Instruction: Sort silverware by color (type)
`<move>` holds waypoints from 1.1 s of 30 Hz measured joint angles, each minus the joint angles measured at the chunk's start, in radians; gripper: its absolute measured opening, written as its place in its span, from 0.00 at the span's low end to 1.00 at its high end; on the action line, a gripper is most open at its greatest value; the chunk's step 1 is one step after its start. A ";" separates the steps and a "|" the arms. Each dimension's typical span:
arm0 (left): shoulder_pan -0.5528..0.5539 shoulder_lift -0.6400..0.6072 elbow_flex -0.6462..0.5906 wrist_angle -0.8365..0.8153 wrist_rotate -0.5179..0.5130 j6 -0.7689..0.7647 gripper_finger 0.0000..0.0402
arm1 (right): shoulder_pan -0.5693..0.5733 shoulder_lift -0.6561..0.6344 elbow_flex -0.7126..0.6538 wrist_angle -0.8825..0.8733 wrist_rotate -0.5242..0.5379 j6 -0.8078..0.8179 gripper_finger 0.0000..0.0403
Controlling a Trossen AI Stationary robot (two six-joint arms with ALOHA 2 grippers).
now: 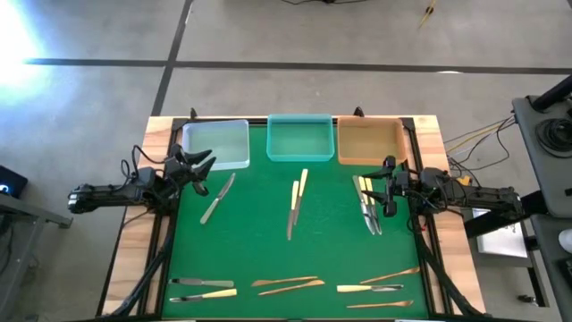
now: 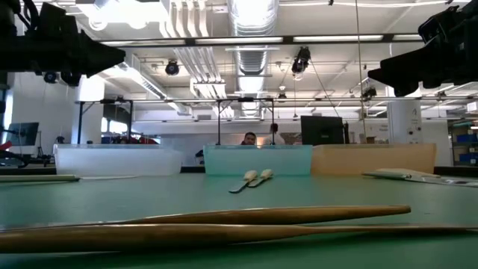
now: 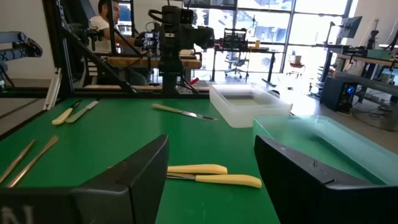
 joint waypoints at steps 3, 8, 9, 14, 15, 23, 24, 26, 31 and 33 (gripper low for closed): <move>0.000 0.000 0.000 0.000 0.000 0.000 0.28 | 0.000 0.000 0.000 0.000 0.000 0.000 0.57; 0.000 0.000 0.000 0.000 0.000 0.000 0.28 | 0.000 0.000 0.000 0.000 0.000 0.000 0.57; 0.000 0.000 0.000 0.000 0.000 0.000 0.28 | 0.000 0.000 0.000 0.000 0.000 0.000 0.57; 0.000 0.000 0.000 0.011 -0.023 0.001 0.28 | 0.000 0.000 0.000 0.000 0.000 0.000 0.57; 0.000 0.000 0.000 0.021 -0.057 -0.001 0.28 | 0.000 0.000 0.000 0.000 0.000 0.000 0.57; 0.001 0.000 0.000 0.170 -0.236 -0.151 0.28 | 0.000 0.000 0.000 0.000 0.000 0.000 0.57; 0.001 0.000 0.005 0.153 -0.245 -0.177 0.28 | 0.000 0.000 0.000 0.000 0.000 0.000 0.57; 0.001 0.008 0.039 0.096 -0.256 -0.254 0.28 | 0.000 0.000 0.000 0.000 0.000 0.000 0.57; 0.001 0.111 0.232 -0.149 -0.256 -0.402 0.28 | 0.000 0.000 0.000 0.000 0.000 0.000 0.57; 0.001 0.189 0.331 -0.261 -0.256 -0.433 0.28 | 0.000 0.000 0.000 0.000 0.000 0.000 0.57</move>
